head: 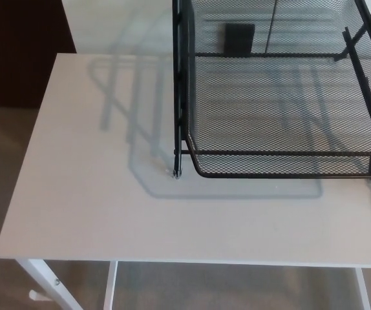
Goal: The robot walks towards a desk on which a file tray is kept in the middle and a toilet paper roll is kept on its right. The robot uses its right hand to hook on finger in the gap of the roll and grabs it, lifts it and places it on the tray.
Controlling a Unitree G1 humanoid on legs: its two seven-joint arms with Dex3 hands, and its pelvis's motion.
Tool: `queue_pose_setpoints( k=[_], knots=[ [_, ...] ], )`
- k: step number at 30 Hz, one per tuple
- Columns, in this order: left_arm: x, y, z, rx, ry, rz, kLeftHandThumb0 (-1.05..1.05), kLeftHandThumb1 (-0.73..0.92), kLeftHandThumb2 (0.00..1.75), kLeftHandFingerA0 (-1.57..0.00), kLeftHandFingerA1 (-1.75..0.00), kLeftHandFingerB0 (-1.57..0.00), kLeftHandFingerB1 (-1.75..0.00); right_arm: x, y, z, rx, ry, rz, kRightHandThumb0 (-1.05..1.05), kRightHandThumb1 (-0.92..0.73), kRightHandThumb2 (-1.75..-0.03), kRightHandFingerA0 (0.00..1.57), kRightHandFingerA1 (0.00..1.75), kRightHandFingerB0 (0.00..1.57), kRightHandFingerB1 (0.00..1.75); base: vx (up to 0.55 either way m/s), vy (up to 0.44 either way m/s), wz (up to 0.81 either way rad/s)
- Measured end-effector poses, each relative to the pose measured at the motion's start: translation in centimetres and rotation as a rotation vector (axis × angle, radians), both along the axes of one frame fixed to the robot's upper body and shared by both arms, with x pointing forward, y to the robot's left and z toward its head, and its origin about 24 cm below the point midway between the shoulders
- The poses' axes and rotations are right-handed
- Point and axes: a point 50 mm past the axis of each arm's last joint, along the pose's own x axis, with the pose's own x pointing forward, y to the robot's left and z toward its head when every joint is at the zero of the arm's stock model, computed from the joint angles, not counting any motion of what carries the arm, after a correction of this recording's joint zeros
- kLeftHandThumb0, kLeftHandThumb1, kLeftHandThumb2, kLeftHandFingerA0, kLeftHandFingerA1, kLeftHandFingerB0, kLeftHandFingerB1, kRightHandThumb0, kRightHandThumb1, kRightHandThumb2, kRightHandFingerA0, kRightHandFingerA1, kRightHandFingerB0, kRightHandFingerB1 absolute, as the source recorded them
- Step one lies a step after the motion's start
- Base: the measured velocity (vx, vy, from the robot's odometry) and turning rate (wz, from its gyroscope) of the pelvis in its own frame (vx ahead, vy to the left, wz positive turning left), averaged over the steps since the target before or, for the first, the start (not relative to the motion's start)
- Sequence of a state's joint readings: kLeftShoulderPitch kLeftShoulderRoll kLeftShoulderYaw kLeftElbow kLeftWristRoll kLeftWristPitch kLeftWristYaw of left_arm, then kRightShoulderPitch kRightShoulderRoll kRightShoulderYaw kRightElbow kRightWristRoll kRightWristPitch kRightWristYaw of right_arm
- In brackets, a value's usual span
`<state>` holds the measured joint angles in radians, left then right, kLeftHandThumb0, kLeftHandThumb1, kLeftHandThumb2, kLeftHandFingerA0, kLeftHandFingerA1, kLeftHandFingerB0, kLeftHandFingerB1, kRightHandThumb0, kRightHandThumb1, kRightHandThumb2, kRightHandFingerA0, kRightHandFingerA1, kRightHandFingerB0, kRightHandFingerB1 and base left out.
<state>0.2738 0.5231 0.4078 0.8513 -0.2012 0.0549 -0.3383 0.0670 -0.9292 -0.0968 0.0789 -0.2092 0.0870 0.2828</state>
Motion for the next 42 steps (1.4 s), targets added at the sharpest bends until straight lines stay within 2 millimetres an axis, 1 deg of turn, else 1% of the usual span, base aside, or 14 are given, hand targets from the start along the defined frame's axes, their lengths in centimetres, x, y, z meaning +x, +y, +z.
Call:
queue_pose_setpoints(
  k=[2, 15, 16, 18, 20, 21, 23, 29, 30, 31, 36, 37, 39, 42],
  knots=[
    [-0.2, 0.0, -0.1, -0.002, 0.006, 0.001, -0.4, 0.47, 1.12, -0.12, -0.61, -0.03, -0.55, 0.0, 0.0, 0.0, -0.034, 0.021, 0.006, -0.69, -0.49, -0.87, 0.0, 0.41, 0.08, 0.3, 0.0, 0.0, 0.0],
    [-0.3, 0.0, -0.1, -0.002, 0.01, 0.003, -0.4, 0.44, 1.1, -0.12, -0.61, -0.03, -0.55, -0.3, -0.3, 0.2, -0.108, 0.034, 0.006, -0.63, -0.64, -0.6, 0.1, 0.38, 0.13, 0.24, 0.0, 0.0, 0.0],
    [-0.4, 0.0, -0.1, -0.001, 0.01, 0.002, -0.4, 0.45, 1.1, -0.11, -0.6, -0.02, -0.55, -0.3, -0.2, 0.2, -0.113, 0.033, 0.011, -0.36, -0.4, -0.97, 0.03, 0.52, 0.0, 0.48, 0.0, 0.0, 0.0],
    [-0.5, 0.0, 0.0, 0.001, 0.012, -0.002, -0.4, 0.45, 1.1, -0.11, -0.6, -0.02, -0.55, -0.4, 0.2, 0.2, -0.124, 0.031, 0.035, -0.36, -0.4, -0.97, 0.03, 0.52, 0.0, 0.48, 0.0, 0.0, 0.0],
    [-0.5, 0.0, -0.1, 0.0, 0.015, -0.003, -0.88, 0.91, 0.68, -0.13, -0.7, -0.07, -0.56, -0.4, 0.7, 0.2, -0.132, 0.031, 0.06, -0.73, -0.46, -0.84, 0.03, 0.45, 0.1, 0.41, 0.0, 0.0, 0.0],
    [-0.6, 0.0, -0.1, -0.002, 0.018, -0.001, -0.4, 0.46, 1.11, -0.1, -0.6, -0.01, -0.54, -0.4, 1.0, 0.2, -0.137, 0.03, 0.074, -0.36, -0.39, -0.96, 0.03, 0.52, 0.0, 0.48, 0.0, 0.0, 0.0],
    [-0.8, 0.0, -0.2, -0.007, 0.025, 0.006, -0.88, 0.91, 0.68, -0.12, -0.72, -0.07, -0.56, -0.3, 1.6, 0.3, -0.141, 0.022, 0.101, -0.35, -0.39, -0.96, 0.03, 0.52, 0.0, 0.48, 0.0, 0.0, 0.0],
    [-0.9, 0.0, -0.5, -0.017, 0.038, 0.024, -0.4, 0.46, 1.11, -0.09, -0.59, -0.01, -0.53, -0.3, 2.1, 0.4, -0.161, 0.019, 0.127, -0.35, -0.4, -0.96, 0.04, 0.52, 0.0, 0.48, 0.0, 0.0, 0.0],
    [-0.9, 0.1, -0.7, -0.023, 0.043, 0.036, -0.86, 0.89, 0.66, -0.15, -0.68, -0.11, -0.53, -0.3, 2.0, 0.3, -0.165, 0.023, 0.123, -0.36, -0.4, -0.97, 0.04, 0.53, 0.0, 0.48, 0.0, 0.0, 0.0],
    [-1.0, 0.1, -0.9, -0.028, 0.051, 0.05, -0.4, 0.45, 1.1, -0.09, -0.58, -0.01, -0.53, -0.4, 1.9, 0.2, -0.168, 0.029, 0.12, -0.64, -0.43, -0.84, 0.02, 0.46, 0.08, 0.42, 0.0, 0.0, 0.0],
    [-1.1, 0.2, -0.9, -0.021, 0.065, 0.044, -0.4, 0.47, 1.11, -0.11, -0.6, -0.02, -0.54, -0.9, 1.1, -0.6, -0.189, 0.066, 0.093, -0.36, -0.4, -0.97, 0.04, 0.53, 0.0, 0.48, 0.0, 0.0, 0.0],
    [-1.0, 0.2, -0.7, -0.016, 0.061, 0.033, -0.87, 0.91, 0.65, -0.15, -0.72, -0.1, -0.57, -1.0, 1.0, -0.6, -0.194, 0.069, 0.089, -0.36, -0.4, -0.97, 0.04, 0.53, 0.0, 0.48, 0.0, 0.0, 0.0],
    [-0.7, 0.2, -0.5, -0.007, 0.049, 0.017, -0.4, 0.46, 1.11, -0.11, -0.6, -0.01, -0.54, -1.1, 0.8, -0.7, -0.2, 0.074, 0.083, -0.69, -0.49, -0.82, 0.05, 0.44, 0.08, 0.38, 0.0, 0.0, 0.0],
    [-0.5, 0.2, -0.3, -0.002, 0.043, 0.008, -0.4, 0.46, 1.11, -0.1, -0.6, -0.01, -0.54, -1.1, 0.8, -0.8, -0.208, 0.078, 0.083, -0.68, -0.48, -0.82, 0.04, 0.43, 0.08, 0.39, 0.0, 0.0, 0.0]
  ],
)
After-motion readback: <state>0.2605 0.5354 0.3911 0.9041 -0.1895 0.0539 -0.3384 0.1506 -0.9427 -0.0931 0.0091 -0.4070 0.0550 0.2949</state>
